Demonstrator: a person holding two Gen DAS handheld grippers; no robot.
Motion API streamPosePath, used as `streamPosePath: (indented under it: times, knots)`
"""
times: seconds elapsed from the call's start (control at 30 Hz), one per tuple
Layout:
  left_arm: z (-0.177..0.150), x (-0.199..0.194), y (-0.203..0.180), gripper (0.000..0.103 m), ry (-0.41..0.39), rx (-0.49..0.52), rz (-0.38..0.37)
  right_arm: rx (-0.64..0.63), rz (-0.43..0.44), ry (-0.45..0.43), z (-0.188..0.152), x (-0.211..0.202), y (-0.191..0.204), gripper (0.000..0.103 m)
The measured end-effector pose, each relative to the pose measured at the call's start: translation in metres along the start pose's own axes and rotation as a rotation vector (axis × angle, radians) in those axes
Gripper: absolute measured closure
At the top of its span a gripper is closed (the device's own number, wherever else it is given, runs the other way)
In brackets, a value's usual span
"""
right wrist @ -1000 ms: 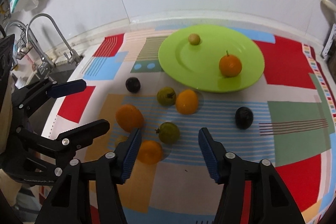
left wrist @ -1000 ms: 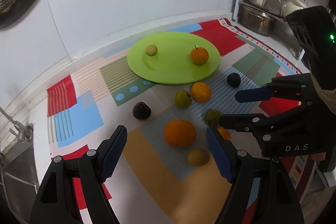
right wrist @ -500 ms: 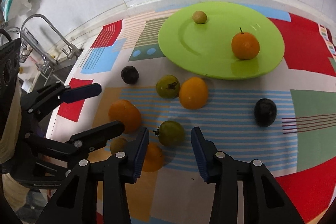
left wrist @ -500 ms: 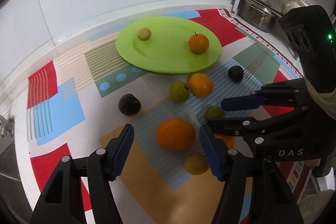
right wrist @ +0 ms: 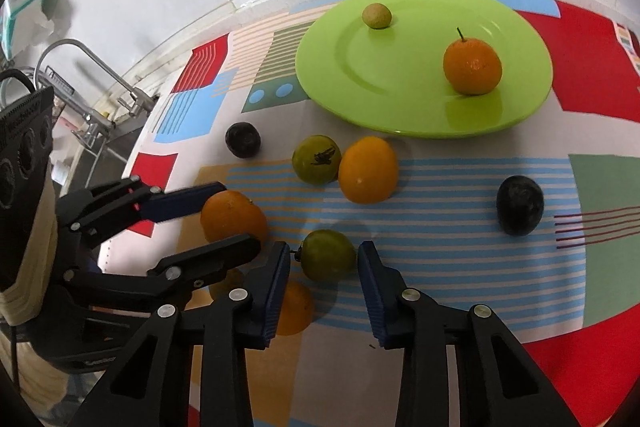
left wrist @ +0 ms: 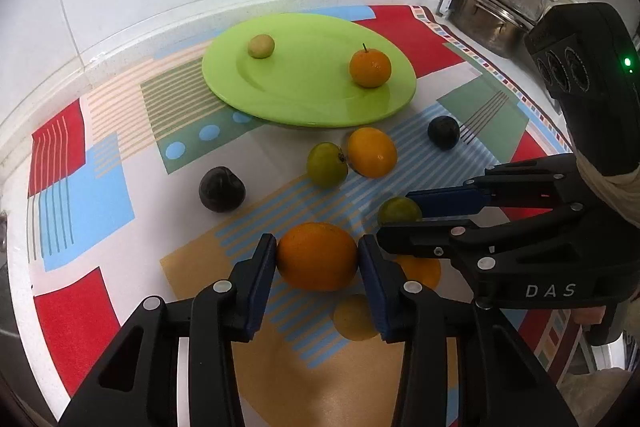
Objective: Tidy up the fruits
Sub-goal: 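Grasp the large orange with the left gripper while the right gripper grasps a green-yellow fruit, then carry both fruits over the green plate and open both grippers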
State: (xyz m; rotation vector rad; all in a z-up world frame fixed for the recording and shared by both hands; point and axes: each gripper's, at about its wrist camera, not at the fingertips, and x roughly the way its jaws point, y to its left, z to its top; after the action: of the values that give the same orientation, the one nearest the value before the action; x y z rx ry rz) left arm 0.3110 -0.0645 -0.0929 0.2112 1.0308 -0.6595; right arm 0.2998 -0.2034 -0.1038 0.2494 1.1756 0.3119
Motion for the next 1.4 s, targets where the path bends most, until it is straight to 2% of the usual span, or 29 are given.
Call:
streamPosePath:
  times: [0.2, 0.63, 1.03, 1.4]
  knots:
    - [-0.001, -0.004, -0.001, 0.062, -0.01, -0.012, 0.013, -0.001, -0.01, -0.02, -0.001, -0.005, 0.002, 0.069]
    - [0.007, -0.031, -0.015, 0.062, -0.092, -0.026, 0.083, -0.019, -0.05, -0.123, -0.001, -0.037, 0.003, 0.069]
    - [0.022, -0.057, -0.036, 0.062, -0.182, -0.039, 0.122, -0.029, -0.087, -0.242, 0.001, -0.084, 0.005, 0.069]
    - [0.05, -0.075, -0.044, 0.062, -0.254, -0.055, 0.135, -0.05, -0.113, -0.331, 0.017, -0.115, 0.002, 0.069]
